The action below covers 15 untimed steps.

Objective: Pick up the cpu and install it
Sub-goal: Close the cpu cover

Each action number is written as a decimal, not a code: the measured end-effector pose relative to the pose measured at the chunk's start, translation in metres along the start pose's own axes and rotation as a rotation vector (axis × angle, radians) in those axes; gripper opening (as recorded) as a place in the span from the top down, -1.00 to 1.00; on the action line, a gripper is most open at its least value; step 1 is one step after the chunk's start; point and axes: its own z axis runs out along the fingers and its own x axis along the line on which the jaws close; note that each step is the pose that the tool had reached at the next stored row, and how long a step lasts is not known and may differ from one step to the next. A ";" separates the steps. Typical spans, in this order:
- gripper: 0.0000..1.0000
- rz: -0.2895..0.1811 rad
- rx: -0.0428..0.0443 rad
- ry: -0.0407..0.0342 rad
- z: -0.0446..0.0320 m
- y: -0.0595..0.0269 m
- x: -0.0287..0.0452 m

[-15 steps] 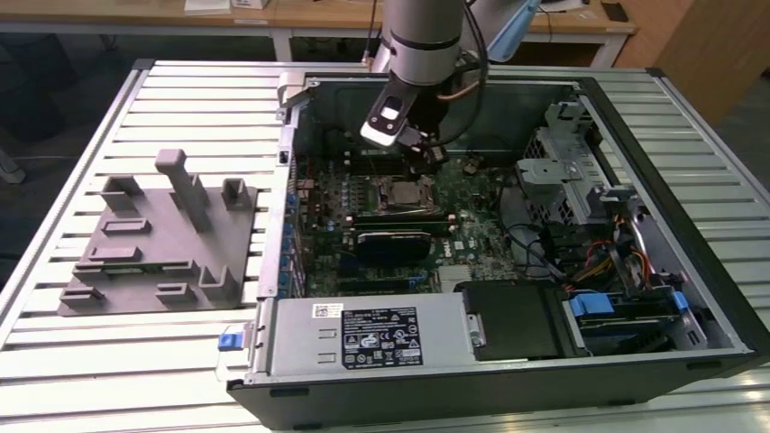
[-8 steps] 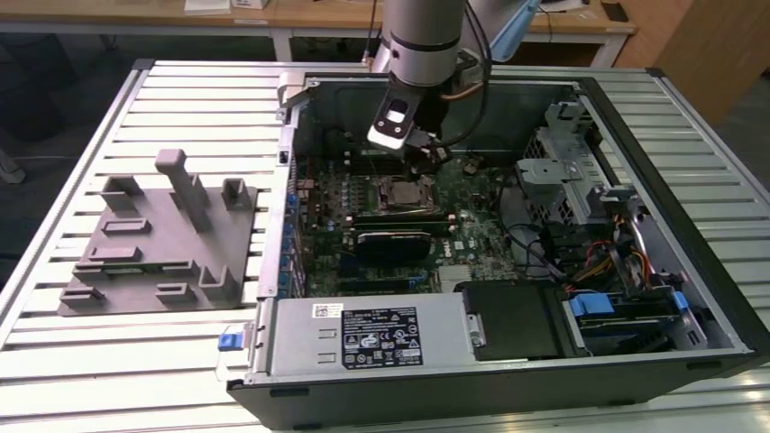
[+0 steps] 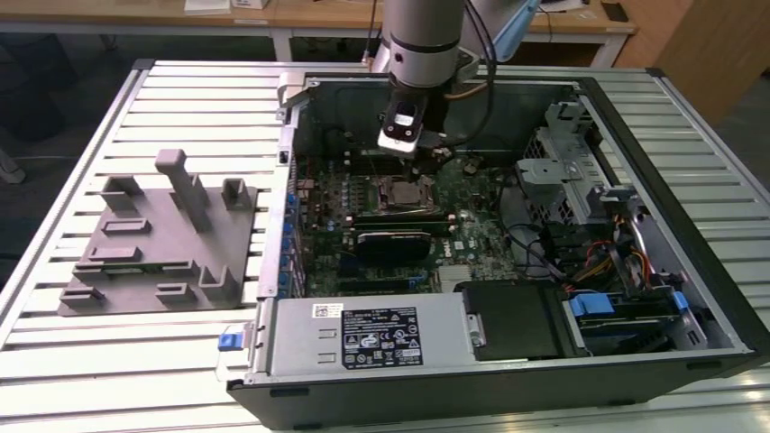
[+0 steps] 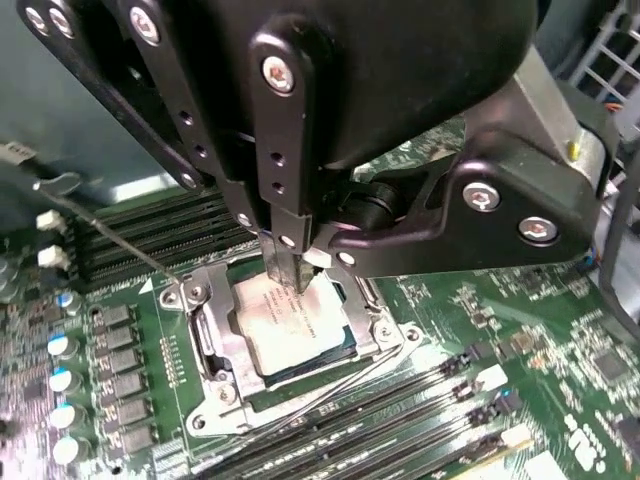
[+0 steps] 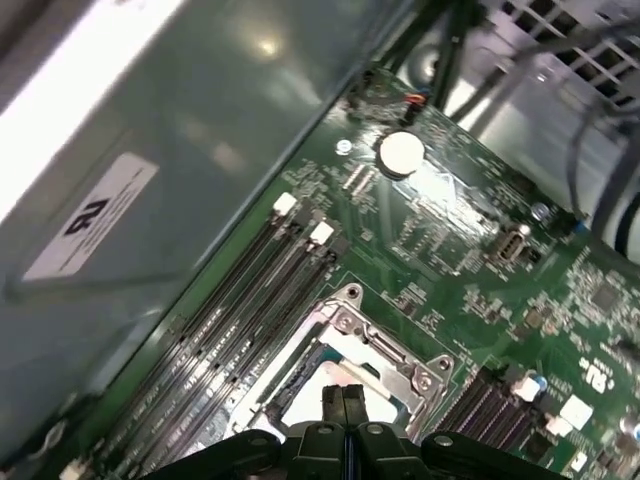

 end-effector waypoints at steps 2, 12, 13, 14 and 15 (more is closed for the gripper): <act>0.79 -0.036 -0.0007 0.0011 0.0005 0.0000 0.0000; 0.79 -0.216 0.0006 0.0008 0.0018 0.0000 0.0000; 0.79 -0.235 0.0012 0.0002 0.0019 0.0000 0.0000; 0.79 -0.252 0.0021 -0.0007 0.0020 0.0000 0.0001; 0.79 -0.269 0.0032 -0.0017 0.0021 0.0000 0.0000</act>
